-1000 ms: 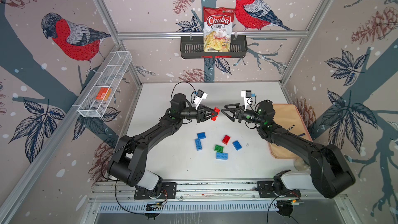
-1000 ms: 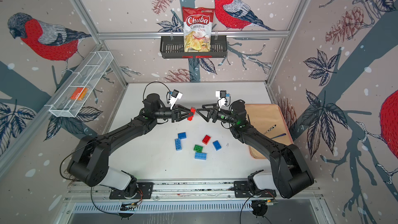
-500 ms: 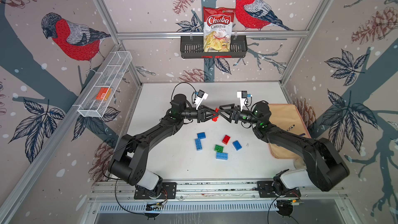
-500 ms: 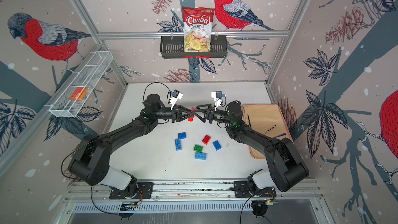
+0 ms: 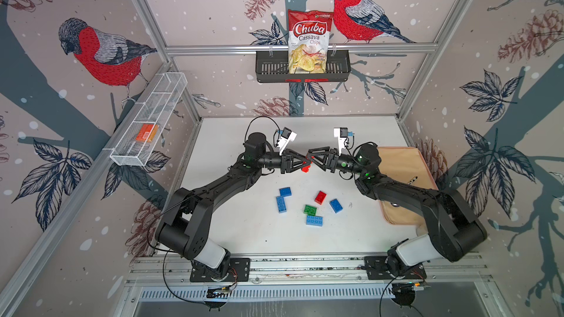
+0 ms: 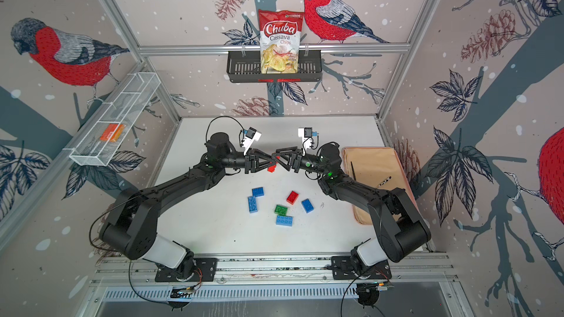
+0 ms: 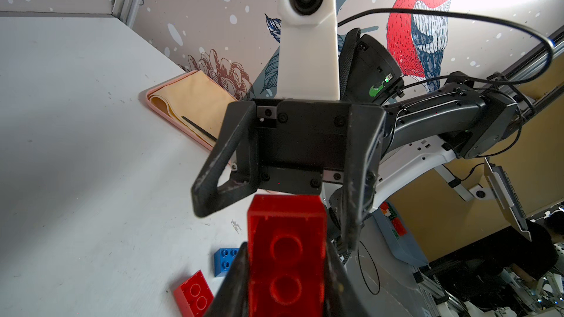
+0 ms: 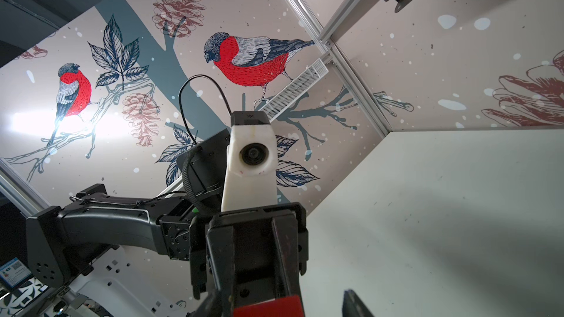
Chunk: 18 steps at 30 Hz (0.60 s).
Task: Assemble a rectangle with lego
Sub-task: Adjust the lego brick at the center of the board.
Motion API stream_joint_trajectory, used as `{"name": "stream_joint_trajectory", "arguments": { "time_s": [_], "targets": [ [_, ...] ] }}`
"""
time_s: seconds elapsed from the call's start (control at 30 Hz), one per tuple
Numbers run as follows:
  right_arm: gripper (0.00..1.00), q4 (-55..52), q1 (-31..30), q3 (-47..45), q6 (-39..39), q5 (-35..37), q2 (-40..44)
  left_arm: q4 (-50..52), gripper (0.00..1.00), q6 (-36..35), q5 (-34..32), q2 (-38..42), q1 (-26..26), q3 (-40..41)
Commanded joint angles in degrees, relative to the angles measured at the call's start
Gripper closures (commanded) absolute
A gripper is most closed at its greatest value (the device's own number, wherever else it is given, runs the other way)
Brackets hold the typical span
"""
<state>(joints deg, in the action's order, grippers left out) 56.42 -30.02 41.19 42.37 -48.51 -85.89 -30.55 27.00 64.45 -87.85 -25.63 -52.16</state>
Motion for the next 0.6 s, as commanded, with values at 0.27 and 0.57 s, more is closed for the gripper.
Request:
{"name": "stream_joint_trajectory", "arguments": {
  "time_s": [0.27, 0.57],
  "targets": [
    [0.57, 0.7, -0.1, 0.4, -0.1, 0.7, -0.1, 0.3, 1.0, -1.8, -0.2, 0.0, -0.1, -0.5],
    [0.62, -8.6, -0.2, 1.7, -3.5, 6.4, 0.8, 4.6, 0.76, -4.9, -2.9, 0.7, 0.0, -1.3]
  ]
}}
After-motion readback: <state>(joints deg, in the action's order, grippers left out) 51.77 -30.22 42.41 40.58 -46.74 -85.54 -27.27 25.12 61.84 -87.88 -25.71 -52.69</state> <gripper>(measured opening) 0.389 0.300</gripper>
